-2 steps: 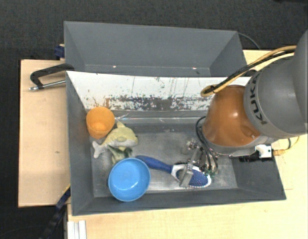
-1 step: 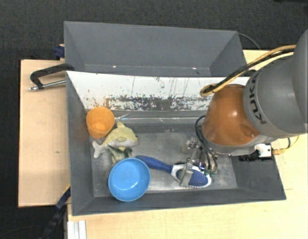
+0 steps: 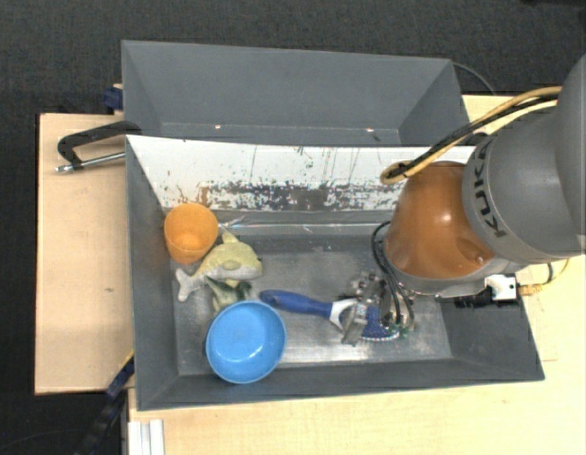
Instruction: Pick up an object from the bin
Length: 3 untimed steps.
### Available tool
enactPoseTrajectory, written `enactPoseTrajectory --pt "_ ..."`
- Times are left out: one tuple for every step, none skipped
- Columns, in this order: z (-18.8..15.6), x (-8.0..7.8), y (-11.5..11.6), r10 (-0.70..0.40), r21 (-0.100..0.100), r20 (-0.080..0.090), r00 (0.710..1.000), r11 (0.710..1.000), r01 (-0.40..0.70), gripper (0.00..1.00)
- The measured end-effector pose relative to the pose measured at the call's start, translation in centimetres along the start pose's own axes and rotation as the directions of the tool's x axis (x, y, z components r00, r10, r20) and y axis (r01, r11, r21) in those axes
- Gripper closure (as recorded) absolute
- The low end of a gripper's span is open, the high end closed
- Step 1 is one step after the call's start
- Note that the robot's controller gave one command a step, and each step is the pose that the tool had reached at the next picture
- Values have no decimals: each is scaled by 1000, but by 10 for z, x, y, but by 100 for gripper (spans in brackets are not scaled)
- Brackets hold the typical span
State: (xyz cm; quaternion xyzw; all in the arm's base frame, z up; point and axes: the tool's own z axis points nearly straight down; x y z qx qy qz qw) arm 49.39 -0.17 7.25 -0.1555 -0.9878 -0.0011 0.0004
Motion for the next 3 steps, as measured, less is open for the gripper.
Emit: enactPoseTrajectory --pt "-68 -2 1 -1 -2 10 1000 1000 1 100" --pt "-79 -2 3 -2 -1 7 1000 1000 2 100" --pt "-88 -3 4 -4 -1 6 1000 1000 4 100"
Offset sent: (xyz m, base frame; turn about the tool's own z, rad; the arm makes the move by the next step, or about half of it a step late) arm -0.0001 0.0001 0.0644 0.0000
